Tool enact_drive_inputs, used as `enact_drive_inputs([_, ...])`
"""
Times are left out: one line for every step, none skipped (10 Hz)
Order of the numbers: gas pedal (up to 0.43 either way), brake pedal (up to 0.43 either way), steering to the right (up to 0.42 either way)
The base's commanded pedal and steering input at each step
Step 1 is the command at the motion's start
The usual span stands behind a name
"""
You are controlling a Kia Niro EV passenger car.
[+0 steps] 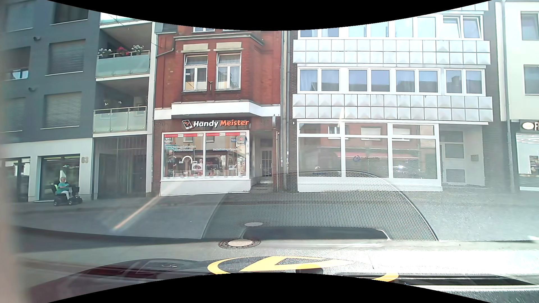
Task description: Follow the waypoints while adhering to traffic rules and regulations
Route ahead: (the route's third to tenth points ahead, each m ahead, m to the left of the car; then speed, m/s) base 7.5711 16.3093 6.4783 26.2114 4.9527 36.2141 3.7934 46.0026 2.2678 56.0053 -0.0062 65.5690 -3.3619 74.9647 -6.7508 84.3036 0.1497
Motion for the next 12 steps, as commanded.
enact_drive_inputs([0.0, 0.03, -0.013])
enact_drive_inputs([0.0, 0.018, -0.012])
enact_drive_inputs([0.0, 0.018, -0.012])
enact_drive_inputs([0.0, 0.018, -0.012])
enact_drive_inputs([0.0, 0.018, -0.013])
enact_drive_inputs([0.0, 0.018, -0.013])
enact_drive_inputs([0.0, 0.018, -0.013])
enact_drive_inputs([0.0, 0.012, -0.012])
enact_drive_inputs([0.0, 0.018, -0.013])
enact_drive_inputs([0.0, 0.061, -0.012])
enact_drive_inputs([0.0, 0.085, -0.013])
enact_drive_inputs([0.0, 0.134, -0.012])
